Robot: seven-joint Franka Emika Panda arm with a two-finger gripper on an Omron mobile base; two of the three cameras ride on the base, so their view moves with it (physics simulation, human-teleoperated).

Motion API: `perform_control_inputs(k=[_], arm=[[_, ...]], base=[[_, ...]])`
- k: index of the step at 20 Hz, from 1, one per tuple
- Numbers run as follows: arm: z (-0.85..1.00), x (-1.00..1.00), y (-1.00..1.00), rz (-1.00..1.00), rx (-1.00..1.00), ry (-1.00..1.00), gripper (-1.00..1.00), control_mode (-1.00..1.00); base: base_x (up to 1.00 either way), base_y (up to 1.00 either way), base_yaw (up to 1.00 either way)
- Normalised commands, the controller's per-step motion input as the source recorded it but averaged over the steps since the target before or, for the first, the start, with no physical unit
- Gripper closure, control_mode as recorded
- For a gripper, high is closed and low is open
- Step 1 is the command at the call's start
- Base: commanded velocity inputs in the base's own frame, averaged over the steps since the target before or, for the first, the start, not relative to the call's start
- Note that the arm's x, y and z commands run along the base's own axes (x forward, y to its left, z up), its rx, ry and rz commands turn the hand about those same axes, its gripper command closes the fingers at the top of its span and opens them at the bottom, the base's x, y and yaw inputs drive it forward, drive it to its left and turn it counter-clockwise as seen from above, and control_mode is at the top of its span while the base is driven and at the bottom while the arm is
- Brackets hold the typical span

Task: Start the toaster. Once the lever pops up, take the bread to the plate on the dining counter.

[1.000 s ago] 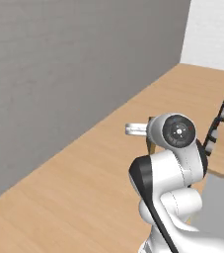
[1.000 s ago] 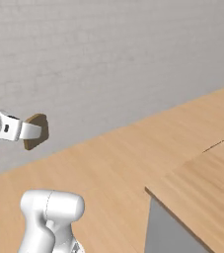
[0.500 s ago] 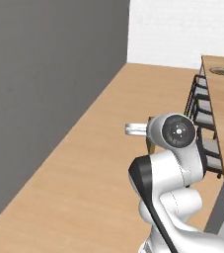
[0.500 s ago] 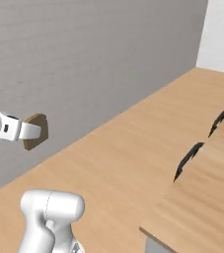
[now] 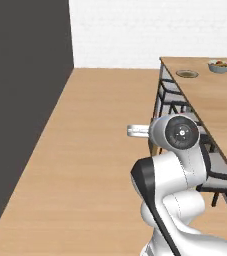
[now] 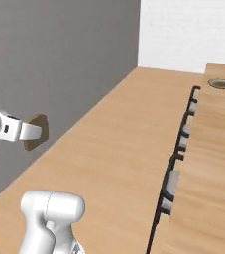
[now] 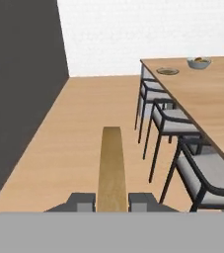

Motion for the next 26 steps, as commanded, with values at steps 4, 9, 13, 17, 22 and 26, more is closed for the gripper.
perform_control_inputs(k=[4, 9, 13, 17, 22, 26], arm=[[0.00, 0.00, 0.00, 0.00, 0.00, 0.00, 1.00, 1.00], [0.00, 0.00, 0.00, 0.00, 0.00, 0.00, 1.00, 1.00], [0.00, 0.00, 0.00, 0.00, 0.00, 0.00, 1.00, 1.00], [0.00, 0.00, 0.00, 0.00, 0.00, 0.00, 1.00, 1.00], [0.00, 0.00, 0.00, 0.00, 0.00, 0.00, 1.00, 1.00], [0.00, 0.00, 0.00, 0.00, 0.00, 0.00, 1.00, 1.00]], base=[[1.00, 0.38, -0.50], [1.00, 0.53, -0.52], [1.00, 0.63, -0.57], [1.00, 0.67, -0.62], [1.00, 0.75, -0.62], [1.00, 0.97, -0.56]])
